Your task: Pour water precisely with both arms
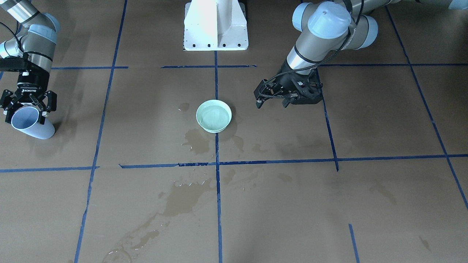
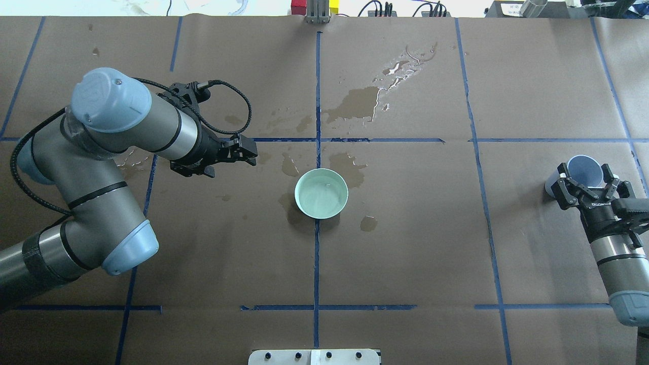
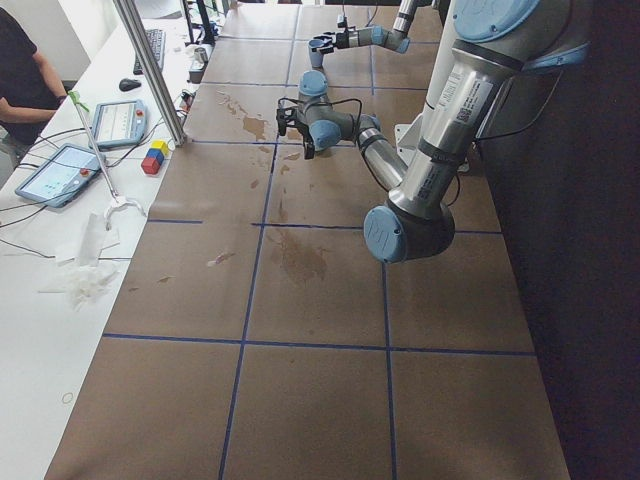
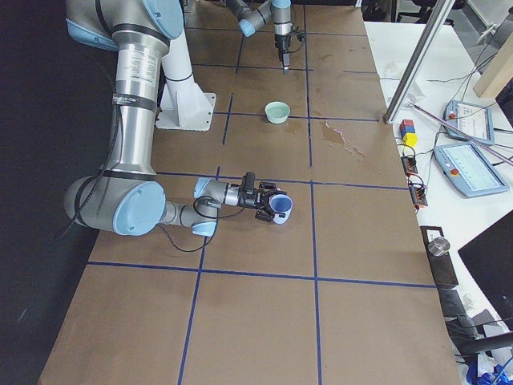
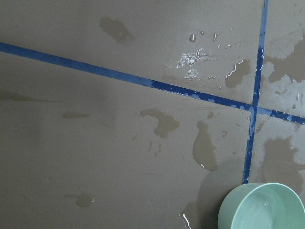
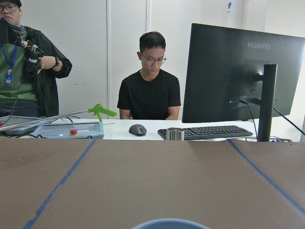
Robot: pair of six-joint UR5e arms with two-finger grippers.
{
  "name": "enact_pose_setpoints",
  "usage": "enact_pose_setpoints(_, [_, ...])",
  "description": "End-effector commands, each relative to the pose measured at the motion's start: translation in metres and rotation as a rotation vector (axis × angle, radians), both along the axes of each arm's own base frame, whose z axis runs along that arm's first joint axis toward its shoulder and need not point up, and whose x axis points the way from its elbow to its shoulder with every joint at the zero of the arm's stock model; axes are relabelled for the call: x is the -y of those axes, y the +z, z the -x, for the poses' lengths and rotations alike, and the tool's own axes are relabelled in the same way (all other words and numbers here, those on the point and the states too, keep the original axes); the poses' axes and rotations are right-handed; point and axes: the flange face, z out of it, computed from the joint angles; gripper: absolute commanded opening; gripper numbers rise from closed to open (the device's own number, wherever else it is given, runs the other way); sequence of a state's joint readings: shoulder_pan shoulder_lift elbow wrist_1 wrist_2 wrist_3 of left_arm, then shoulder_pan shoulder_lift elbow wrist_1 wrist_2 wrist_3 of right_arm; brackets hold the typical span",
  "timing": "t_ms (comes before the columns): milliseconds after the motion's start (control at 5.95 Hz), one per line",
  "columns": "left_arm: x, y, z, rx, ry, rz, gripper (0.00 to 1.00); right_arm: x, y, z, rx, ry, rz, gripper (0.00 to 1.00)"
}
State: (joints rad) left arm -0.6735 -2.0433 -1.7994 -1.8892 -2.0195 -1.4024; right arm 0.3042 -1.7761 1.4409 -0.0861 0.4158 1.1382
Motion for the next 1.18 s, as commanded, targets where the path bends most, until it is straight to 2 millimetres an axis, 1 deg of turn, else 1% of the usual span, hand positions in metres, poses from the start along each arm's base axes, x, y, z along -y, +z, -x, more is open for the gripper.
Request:
enact_pose_setpoints(0, [0.0,0.001,0.0,0.001,0.0,0.0,1.0,-0.004,-0.01,-0.013,0.003,-0.006,-0.005,1.0])
enact_pose_setpoints(168, [0.0,0.0,0.0,0.0,0.0,-0.001,1.0,-0.008,-0.02,-0.025,0.005,-0.017,-0.006,1.0])
enact_pose_setpoints(336, [0.0,0.001,-0.001,0.002,0.001,0.001,1.0,-0.006,-0.024,-0.031,-0.023,-0.04,-0.001,1.0])
enact_pose_setpoints(504, [0.001,0.003,-0.001,0.004,0.002,0.002,1.0,0.0,-0.034,-0.035,-0.009,-0.057,0.003,1.0])
enact_pose_setpoints(840, [0.003,0.009,-0.005,0.016,0.004,0.012,1.0,0.024,-0.045,-0.057,-0.056,-0.127,0.029,1.0])
enact_pose_setpoints(1008, [0.004,0.009,-0.005,0.017,0.003,0.013,1.0,0.036,-0.052,-0.066,-0.033,-0.168,0.042,1.0])
